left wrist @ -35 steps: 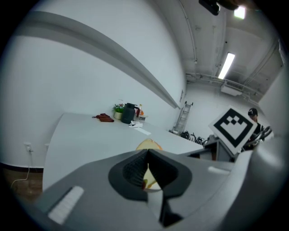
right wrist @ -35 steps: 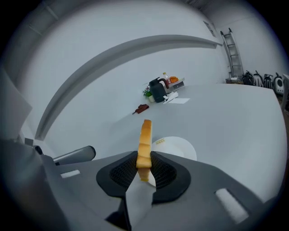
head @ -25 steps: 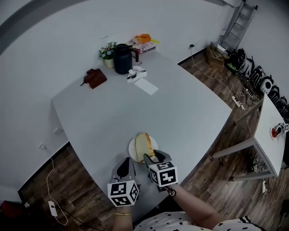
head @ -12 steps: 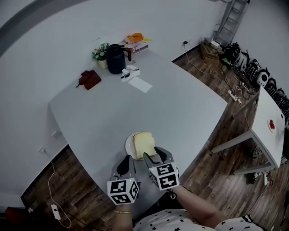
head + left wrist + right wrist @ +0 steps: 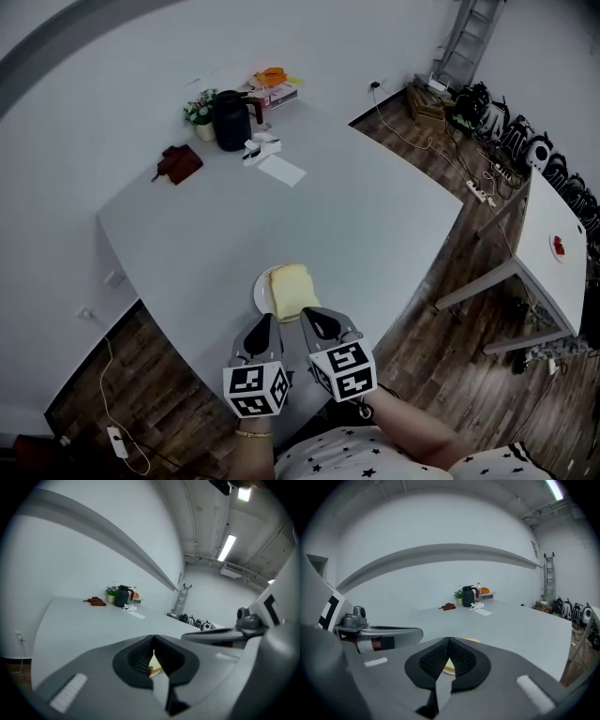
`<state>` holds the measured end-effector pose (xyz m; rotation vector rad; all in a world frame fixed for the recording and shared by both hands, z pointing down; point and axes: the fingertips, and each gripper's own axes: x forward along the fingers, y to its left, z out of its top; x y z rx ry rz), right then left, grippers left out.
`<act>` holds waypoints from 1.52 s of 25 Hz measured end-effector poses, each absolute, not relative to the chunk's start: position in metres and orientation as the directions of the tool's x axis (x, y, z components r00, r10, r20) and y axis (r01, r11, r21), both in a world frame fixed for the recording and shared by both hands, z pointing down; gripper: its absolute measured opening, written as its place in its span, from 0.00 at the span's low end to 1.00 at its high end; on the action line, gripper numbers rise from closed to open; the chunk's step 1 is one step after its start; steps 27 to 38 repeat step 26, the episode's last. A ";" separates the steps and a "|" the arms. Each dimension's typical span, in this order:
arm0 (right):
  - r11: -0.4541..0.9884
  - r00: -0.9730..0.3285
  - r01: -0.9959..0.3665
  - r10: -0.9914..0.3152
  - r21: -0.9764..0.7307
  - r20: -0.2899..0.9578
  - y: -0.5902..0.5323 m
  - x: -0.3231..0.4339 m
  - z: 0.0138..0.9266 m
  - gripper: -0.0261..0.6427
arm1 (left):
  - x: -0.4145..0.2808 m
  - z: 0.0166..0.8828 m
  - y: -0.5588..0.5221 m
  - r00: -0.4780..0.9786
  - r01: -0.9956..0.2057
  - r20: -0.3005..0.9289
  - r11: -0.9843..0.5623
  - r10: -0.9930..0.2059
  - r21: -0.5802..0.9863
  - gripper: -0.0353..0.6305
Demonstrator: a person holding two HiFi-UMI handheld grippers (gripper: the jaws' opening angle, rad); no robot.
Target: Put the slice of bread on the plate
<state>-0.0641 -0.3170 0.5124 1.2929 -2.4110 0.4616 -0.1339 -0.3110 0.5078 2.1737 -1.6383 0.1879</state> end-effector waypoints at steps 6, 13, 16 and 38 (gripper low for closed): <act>0.527 -0.507 -0.845 -0.732 -0.094 0.456 -0.310 -0.061 0.507 0.04 | -0.128 0.500 -0.308 0.306 -0.943 0.333 -0.237 -0.892 0.232 0.06; 0.531 -0.516 -0.842 -0.737 -0.098 0.437 -0.309 -0.065 0.500 0.04 | -0.130 0.496 -0.306 0.305 -0.943 0.326 -0.237 -0.895 0.234 0.06; 0.535 -0.519 -0.839 -0.737 -0.098 0.433 -0.309 -0.067 0.498 0.04 | -0.128 0.494 -0.306 0.310 -0.942 0.327 -0.241 -0.893 0.234 0.06; 0.520 -0.508 -0.849 -0.747 -0.098 0.429 -0.311 -0.065 0.498 0.04 | -0.127 0.493 -0.311 0.319 -0.938 0.323 -0.247 -0.891 0.244 0.06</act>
